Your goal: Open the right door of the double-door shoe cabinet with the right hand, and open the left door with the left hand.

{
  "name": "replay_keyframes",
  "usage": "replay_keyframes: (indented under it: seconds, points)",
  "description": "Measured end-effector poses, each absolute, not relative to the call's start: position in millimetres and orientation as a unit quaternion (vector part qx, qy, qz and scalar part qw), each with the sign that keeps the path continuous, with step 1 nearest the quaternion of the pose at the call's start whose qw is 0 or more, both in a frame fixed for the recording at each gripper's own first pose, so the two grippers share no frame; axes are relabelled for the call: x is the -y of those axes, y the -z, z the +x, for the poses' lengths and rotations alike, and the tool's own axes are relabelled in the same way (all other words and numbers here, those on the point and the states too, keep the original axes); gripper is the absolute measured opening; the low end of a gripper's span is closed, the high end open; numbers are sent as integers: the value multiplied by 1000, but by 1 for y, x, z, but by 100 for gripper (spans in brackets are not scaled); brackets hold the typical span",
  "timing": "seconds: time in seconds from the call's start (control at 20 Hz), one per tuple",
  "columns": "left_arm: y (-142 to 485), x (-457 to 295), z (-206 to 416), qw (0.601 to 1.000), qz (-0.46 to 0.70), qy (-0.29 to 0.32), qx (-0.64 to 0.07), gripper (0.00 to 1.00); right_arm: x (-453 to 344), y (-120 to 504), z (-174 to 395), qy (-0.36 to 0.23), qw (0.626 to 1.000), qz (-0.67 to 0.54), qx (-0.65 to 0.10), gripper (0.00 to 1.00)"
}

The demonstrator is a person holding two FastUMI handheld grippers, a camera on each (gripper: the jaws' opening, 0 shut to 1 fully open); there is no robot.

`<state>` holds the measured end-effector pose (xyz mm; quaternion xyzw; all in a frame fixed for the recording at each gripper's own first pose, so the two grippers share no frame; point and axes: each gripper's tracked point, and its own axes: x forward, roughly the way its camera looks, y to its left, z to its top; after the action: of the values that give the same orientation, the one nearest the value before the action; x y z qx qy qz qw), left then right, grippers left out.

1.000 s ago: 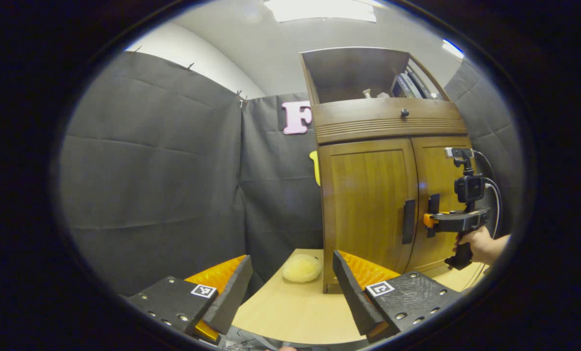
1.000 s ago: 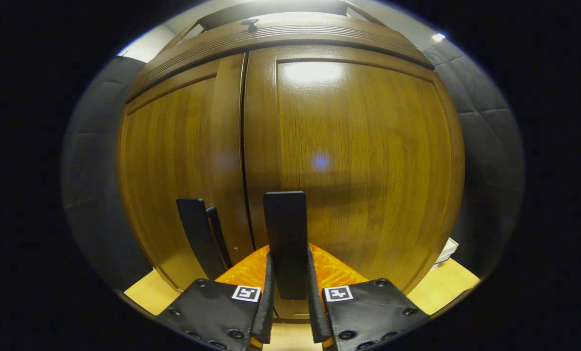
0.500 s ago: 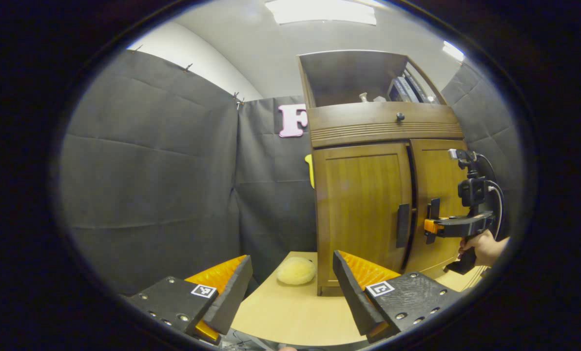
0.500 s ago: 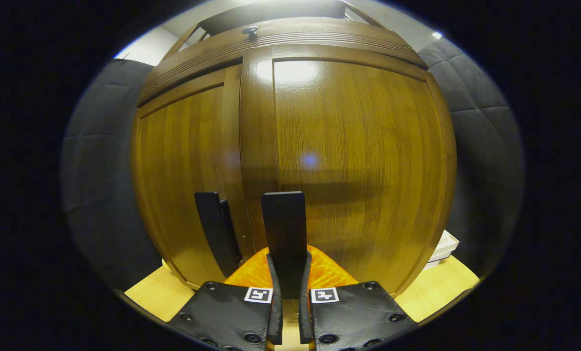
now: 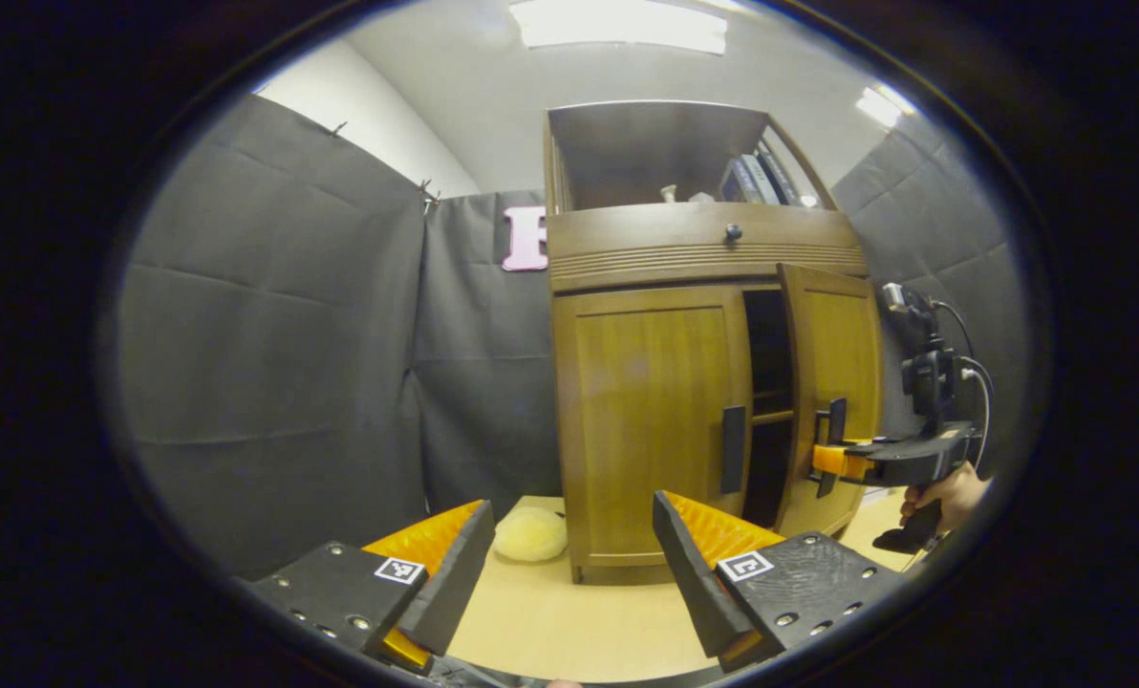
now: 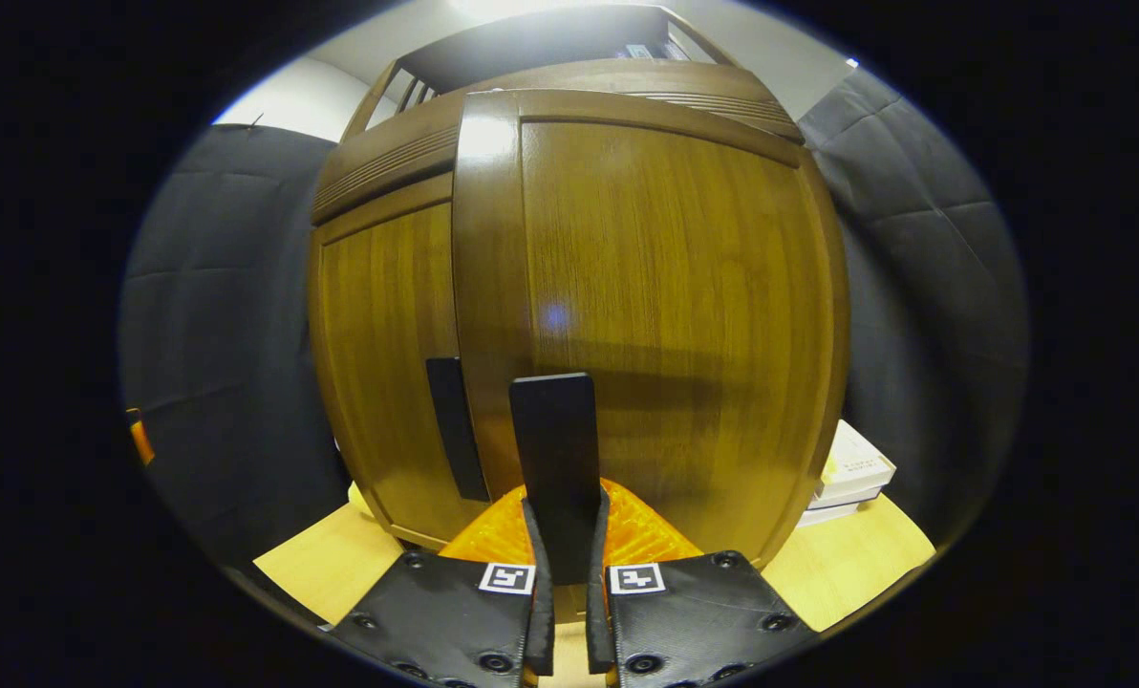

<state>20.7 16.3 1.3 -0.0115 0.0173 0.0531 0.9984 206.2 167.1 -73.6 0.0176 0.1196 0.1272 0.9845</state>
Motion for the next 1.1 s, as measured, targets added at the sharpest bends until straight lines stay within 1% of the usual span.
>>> replay_keyframes:
  seconds: [0.15, 0.2, 0.3, 0.4, 0.5, 0.55, 0.65, 0.7, 0.85, 0.9, 0.95, 1.0, 1.1]
  points:
    - [-3, -10, 45, 999, -12, -36, -16, 96, -165, 72, 204, -134, 983, 19, -122, 13]
    - [-4, -7, 50, 999, -12, -30, -16, 96, -164, 72, 202, -134, 983, 20, -122, 15]
    - [-5, -4, 61, 1000, -10, -20, -15, 96, -161, 71, 201, -132, 984, 22, -119, 13]
    - [-9, -9, 70, 1000, -10, -11, -14, 96, -158, 70, 202, -133, 984, 24, -119, 15]
    - [-10, -16, 80, 1000, -9, -3, -13, 96, -157, 69, 201, -134, 984, 22, -118, 13]
    - [-12, -19, 84, 1000, -9, 1, -12, 96, -156, 68, 200, -134, 984, 21, -117, 14]
    - [-14, -20, 89, 1000, -9, 9, -12, 96, -153, 67, 200, -135, 984, 25, -117, 14]
    - [-17, -19, 88, 1000, -9, 12, -11, 96, -151, 65, 200, -135, 984, 27, -116, 12]
    - [-20, -19, 88, 1000, -8, 21, -10, 96, -144, 63, 195, -131, 985, 25, -111, 12]
    - [-20, -17, 89, 1000, -7, 25, -11, 96, -141, 62, 192, -130, 985, 23, -110, 14]
    - [-21, -16, 90, 999, -7, 29, -10, 94, -136, 63, 188, -128, 985, 24, -109, 14]
    - [-20, -15, 92, 999, -8, 33, -10, 96, -131, 62, 184, -126, 986, 25, -109, 14]
    - [-19, -15, 94, 999, -11, 42, -8, 96, -115, 65, 178, -117, 987, 25, -106, 14]
